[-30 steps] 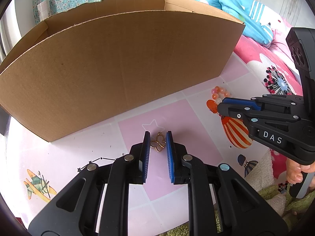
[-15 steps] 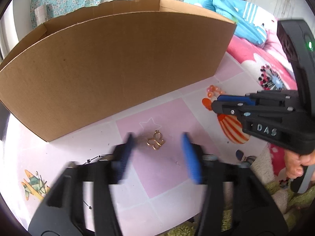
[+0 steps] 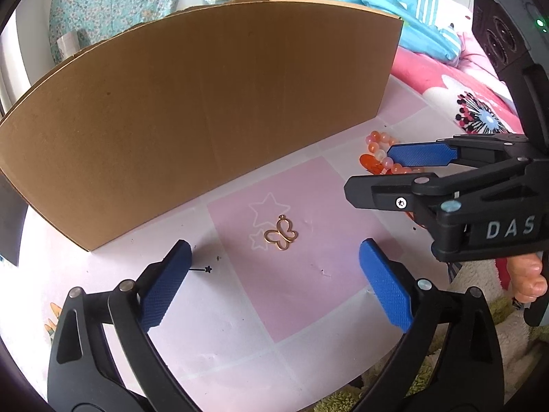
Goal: Organize jewelry
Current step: 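Open the right tool to release the orange bead bracelet onto the surface, then reposition the open right tool around the orange bead bracelet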
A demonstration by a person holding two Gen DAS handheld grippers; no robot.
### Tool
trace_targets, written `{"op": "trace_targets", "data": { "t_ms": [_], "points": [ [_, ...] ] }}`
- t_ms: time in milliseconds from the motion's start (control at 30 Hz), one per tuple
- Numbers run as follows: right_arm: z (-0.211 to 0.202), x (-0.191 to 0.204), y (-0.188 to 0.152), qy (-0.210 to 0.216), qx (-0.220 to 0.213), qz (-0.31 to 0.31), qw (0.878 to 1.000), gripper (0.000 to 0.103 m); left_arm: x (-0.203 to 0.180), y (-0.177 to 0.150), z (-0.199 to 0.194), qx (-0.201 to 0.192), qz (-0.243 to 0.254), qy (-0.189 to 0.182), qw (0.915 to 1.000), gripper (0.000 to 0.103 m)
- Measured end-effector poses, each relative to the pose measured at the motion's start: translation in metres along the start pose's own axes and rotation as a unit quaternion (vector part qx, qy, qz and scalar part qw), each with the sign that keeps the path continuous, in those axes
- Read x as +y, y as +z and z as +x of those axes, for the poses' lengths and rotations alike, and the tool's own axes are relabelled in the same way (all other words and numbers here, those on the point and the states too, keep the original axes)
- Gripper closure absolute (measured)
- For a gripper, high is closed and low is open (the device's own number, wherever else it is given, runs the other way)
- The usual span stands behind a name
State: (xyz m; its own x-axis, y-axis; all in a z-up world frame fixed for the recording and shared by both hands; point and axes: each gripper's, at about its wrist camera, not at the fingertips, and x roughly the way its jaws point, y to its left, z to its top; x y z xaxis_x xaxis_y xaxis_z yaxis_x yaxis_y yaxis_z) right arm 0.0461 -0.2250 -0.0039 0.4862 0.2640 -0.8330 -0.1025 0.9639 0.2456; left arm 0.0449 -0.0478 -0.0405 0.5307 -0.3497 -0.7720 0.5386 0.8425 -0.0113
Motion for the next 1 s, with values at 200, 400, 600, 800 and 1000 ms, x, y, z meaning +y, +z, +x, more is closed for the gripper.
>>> {"op": "trace_targets", "data": {
  "t_ms": [200,400,600,800,1000],
  "points": [
    [-0.001,-0.005,-0.004,0.031,-0.011,0.012,0.999,0.022,0.000,0.001,0.001,0.004,0.001,0.000,1.0000,0.008],
    [-0.006,-0.004,-0.014,0.047,-0.018,0.009,0.999,0.013,0.000,0.002,0.002,0.011,-0.004,0.004,0.9999,0.008],
    [-0.006,-0.004,-0.014,0.065,-0.024,0.025,0.997,0.007,-0.001,0.002,0.003,0.011,-0.004,0.005,0.9999,0.008],
    [-0.009,-0.019,-0.016,0.108,-0.034,0.053,0.992,0.006,-0.003,0.002,0.005,0.014,-0.005,0.004,0.9999,0.008],
    [-0.012,-0.032,-0.015,0.140,-0.023,0.057,0.988,0.006,-0.002,0.006,0.006,0.026,-0.009,0.006,0.9996,0.008]
  ]
}}
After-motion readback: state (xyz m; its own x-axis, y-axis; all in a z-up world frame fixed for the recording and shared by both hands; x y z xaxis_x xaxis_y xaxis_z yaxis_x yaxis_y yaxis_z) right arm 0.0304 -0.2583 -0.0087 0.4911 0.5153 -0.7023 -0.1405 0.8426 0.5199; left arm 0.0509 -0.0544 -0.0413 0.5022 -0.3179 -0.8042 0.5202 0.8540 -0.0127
